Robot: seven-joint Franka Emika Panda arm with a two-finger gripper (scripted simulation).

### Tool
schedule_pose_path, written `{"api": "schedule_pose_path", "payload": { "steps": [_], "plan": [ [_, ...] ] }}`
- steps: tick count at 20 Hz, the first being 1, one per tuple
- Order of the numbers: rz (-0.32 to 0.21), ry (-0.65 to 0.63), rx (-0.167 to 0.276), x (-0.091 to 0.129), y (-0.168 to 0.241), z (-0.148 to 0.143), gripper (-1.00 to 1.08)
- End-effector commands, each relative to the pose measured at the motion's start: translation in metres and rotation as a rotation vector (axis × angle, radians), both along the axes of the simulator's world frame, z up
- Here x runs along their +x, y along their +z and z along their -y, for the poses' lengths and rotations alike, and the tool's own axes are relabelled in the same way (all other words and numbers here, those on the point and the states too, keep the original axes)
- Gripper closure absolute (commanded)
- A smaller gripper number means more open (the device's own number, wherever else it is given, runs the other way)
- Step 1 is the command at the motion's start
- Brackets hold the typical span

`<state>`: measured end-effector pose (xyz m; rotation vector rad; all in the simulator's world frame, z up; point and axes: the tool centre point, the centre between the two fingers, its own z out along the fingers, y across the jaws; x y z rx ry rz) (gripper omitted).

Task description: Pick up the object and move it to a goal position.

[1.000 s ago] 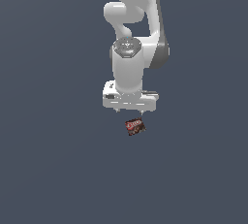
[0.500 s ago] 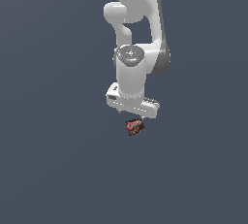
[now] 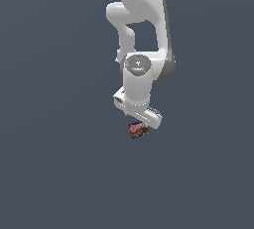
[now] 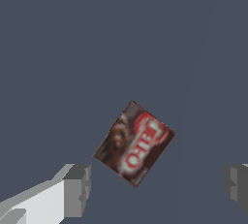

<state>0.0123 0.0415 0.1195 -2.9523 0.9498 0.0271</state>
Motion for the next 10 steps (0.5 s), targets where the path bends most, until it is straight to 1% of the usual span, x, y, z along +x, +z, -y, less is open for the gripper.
{"api": "schedule_pose_path", "payload": {
  "steps": [1, 10],
  "plan": [
    [-0.003, -0.067, -0.003, 0.000, -0.006, -0.002, -0.92],
    [-0.011, -0.300, -0.017, -0.002, -0.026, -0.009, -0.92]
  ]
}}
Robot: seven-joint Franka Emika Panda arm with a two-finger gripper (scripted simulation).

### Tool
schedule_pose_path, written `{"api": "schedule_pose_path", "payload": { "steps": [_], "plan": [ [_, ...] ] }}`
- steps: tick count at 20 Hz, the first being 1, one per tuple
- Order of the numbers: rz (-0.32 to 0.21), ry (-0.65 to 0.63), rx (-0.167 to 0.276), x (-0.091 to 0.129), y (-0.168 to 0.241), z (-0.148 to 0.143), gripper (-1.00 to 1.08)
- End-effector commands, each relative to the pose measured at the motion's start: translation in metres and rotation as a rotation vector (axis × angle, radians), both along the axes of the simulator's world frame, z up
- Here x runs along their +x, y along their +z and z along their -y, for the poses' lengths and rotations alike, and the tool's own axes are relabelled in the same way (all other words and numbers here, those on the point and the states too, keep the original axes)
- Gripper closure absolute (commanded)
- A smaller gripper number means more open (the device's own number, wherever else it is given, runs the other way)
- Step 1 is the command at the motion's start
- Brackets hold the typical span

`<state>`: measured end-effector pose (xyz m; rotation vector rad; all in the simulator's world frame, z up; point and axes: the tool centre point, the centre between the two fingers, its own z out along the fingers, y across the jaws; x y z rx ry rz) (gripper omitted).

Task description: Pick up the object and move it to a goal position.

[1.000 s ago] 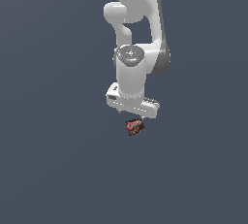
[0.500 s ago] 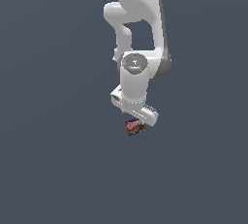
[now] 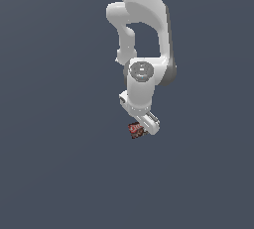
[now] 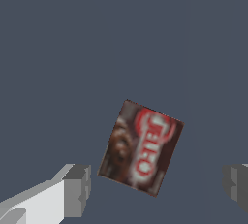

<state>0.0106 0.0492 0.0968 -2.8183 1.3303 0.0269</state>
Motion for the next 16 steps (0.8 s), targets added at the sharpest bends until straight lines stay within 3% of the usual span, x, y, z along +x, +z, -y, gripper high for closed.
{"api": "schedule_pose_path", "payload": {
  "steps": [1, 16],
  "plan": [
    [-0.001, -0.066, -0.005, 0.000, -0.006, -0.002, -0.92],
    [-0.001, -0.347, -0.028, -0.003, -0.028, -0.008, -0.92]
  ]
}}
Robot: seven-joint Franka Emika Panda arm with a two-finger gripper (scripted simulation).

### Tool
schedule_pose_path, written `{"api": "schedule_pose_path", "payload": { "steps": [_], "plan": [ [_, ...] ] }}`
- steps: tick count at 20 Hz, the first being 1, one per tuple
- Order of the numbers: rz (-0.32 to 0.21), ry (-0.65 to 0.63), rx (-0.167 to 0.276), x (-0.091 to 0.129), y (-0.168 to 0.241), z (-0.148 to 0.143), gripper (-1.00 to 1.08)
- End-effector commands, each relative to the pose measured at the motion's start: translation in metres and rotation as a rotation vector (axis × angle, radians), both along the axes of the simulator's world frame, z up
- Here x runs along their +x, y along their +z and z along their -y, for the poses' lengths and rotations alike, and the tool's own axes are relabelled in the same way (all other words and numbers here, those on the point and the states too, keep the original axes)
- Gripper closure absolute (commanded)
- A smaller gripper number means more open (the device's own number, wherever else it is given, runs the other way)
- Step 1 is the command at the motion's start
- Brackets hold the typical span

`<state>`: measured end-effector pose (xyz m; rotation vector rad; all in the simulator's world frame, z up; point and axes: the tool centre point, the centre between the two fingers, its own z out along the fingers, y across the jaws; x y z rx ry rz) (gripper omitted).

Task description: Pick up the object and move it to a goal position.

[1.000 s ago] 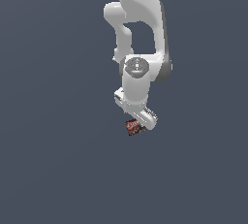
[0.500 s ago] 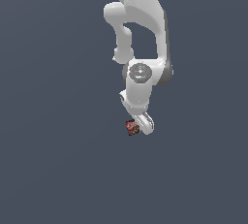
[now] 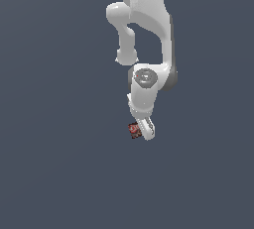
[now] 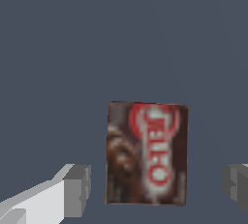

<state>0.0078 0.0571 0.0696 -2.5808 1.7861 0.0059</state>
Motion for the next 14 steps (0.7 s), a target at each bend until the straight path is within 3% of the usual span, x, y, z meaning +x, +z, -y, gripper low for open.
{"api": "schedule_pose_path", "payload": {
  "steps": [1, 14],
  "plan": [
    [0.001, -0.027, -0.002, 0.000, -0.002, 0.000, -0.92],
    [0.001, -0.048, -0.004, -0.001, -0.017, -0.001, -0.92]
  ]
}}
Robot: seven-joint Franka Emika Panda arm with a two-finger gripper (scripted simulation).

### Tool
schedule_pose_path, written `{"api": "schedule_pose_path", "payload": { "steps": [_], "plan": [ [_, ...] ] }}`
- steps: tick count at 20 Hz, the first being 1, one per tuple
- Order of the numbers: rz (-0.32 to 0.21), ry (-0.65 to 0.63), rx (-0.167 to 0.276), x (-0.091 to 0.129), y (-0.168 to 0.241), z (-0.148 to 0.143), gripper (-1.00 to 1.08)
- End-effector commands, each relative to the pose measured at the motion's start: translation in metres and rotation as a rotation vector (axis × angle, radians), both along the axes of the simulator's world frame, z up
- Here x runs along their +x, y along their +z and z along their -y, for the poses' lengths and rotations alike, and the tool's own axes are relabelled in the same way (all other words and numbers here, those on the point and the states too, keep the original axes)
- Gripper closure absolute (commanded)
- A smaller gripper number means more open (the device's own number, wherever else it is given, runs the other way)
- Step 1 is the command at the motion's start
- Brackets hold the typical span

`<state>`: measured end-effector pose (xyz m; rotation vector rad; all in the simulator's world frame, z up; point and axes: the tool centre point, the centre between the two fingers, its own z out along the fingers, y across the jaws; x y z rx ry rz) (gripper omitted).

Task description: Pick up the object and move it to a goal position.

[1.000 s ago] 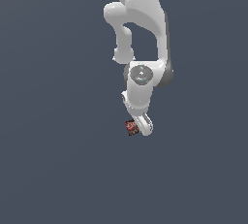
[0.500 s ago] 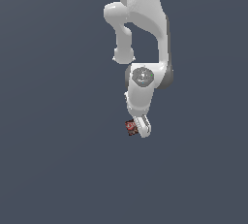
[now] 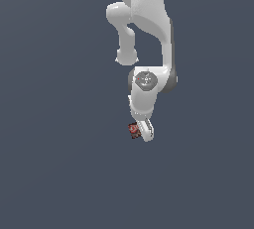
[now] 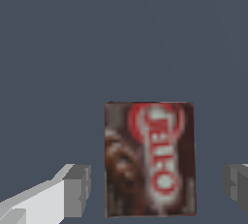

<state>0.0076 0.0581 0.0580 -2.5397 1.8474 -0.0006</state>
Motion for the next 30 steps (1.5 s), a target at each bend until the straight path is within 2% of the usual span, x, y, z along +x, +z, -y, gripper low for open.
{"api": "schedule_pose_path", "payload": {
  "steps": [1, 6, 11, 12, 24, 30],
  "plan": [
    [-0.001, -0.001, 0.000, -0.001, -0.010, 0.000, -0.92],
    [-0.001, -0.004, 0.000, -0.001, -0.035, 0.000, -0.92],
    [-0.001, -0.004, 0.000, 0.000, -0.042, 0.000, -0.92],
    [-0.001, -0.004, 0.000, 0.000, -0.042, 0.000, 1.08],
    [0.000, -0.004, 0.000, 0.000, -0.040, 0.000, 1.08],
    [0.000, -0.004, 0.000, 0.000, -0.022, -0.004, 1.08]
  ]
}}
